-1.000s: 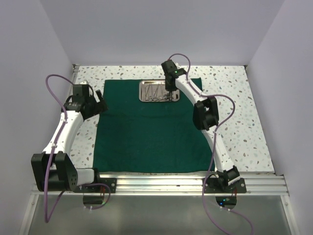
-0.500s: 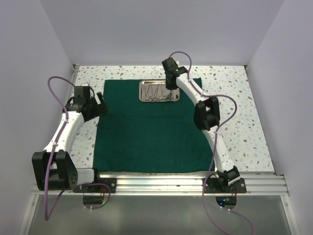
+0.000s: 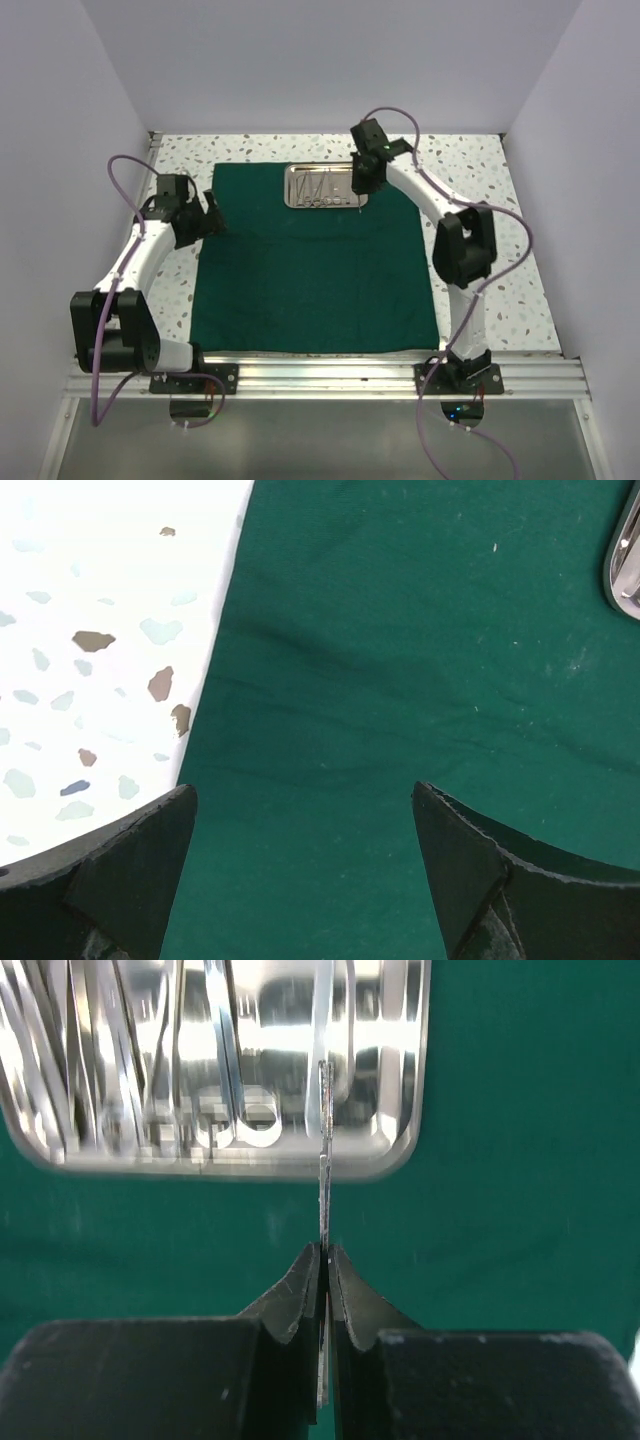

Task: Open and lay out the surgical kit
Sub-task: Place the medical item in the container.

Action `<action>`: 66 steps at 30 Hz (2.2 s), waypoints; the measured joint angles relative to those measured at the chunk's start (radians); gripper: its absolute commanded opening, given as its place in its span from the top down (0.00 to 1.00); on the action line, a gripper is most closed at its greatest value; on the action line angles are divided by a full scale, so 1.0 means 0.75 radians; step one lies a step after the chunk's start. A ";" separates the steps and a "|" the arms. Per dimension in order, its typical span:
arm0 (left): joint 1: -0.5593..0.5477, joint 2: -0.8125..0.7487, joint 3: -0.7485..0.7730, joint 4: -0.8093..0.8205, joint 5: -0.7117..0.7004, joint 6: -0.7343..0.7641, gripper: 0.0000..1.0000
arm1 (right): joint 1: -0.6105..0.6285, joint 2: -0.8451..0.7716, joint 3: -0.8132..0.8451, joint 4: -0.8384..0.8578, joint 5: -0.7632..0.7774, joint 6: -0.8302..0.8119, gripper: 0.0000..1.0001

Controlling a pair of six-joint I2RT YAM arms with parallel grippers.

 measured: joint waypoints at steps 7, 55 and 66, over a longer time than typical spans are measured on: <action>0.000 0.057 0.005 0.038 0.041 -0.001 0.08 | 0.001 -0.586 -0.772 0.190 -0.122 0.031 1.00; -0.009 0.161 0.135 0.017 0.011 -0.012 0.09 | -0.028 0.576 0.539 0.136 0.154 -0.057 0.82; -0.009 0.161 0.136 0.018 0.017 -0.011 0.09 | -0.030 0.557 0.534 0.103 0.160 -0.070 0.98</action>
